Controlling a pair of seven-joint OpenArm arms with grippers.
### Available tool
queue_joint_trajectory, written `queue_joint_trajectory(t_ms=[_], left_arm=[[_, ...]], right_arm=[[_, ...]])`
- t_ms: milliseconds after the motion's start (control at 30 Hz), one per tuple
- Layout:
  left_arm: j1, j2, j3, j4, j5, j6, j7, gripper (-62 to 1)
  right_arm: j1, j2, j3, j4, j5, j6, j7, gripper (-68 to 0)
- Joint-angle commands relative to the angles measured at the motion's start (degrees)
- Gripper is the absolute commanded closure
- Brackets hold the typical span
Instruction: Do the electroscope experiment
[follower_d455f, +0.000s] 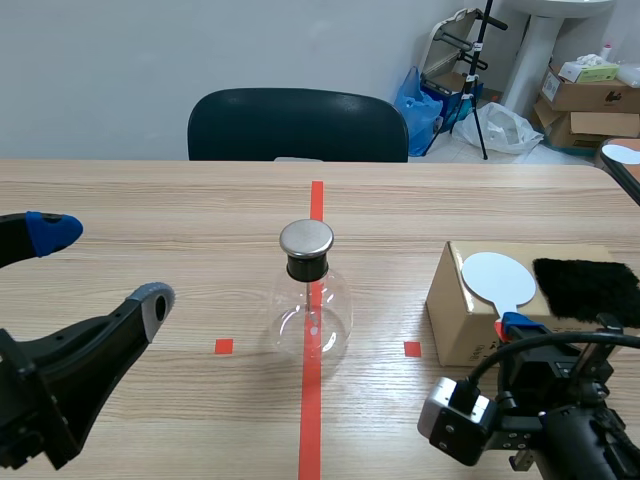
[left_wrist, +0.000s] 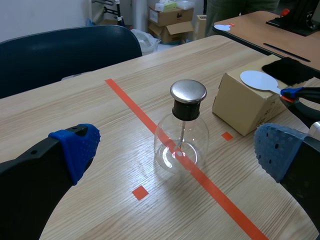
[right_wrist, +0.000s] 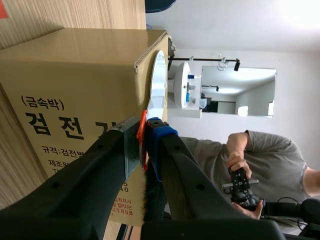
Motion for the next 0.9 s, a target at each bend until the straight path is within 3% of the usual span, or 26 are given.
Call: queue_joint_trajectory(t_ms=[0, 333, 567, 867], left_arm=[[-0.17, -0.15, -0.11, 0.92, -0.37, -0.11, -0.87, -62.3], [-0.17, -0.17, -0.11, 0.92, -0.37, -0.09, -0.87, -62.3], [-0.17, -0.17, -0.11, 0.92, -0.37, 0.04, -0.87, -62.3], [-0.17, -0.17, -0.11, 0.92, -0.37, 0.04, -0.87, -62.3]], right_arm=[[0.28, 0.28, 0.44, 1.40, -0.04, -0.85, -0.02, -0.9], [0.85, 0.28, 0.44, 5.18, -0.22, -0.92, -3.32, -1.0], [0.85, 0.31, 0.35, 10.05, -4.17, -0.79, -8.17, -1.0], [2.93, 0.31, -6.16, 10.82, -9.16, -0.83, -14.10, -1.0]])
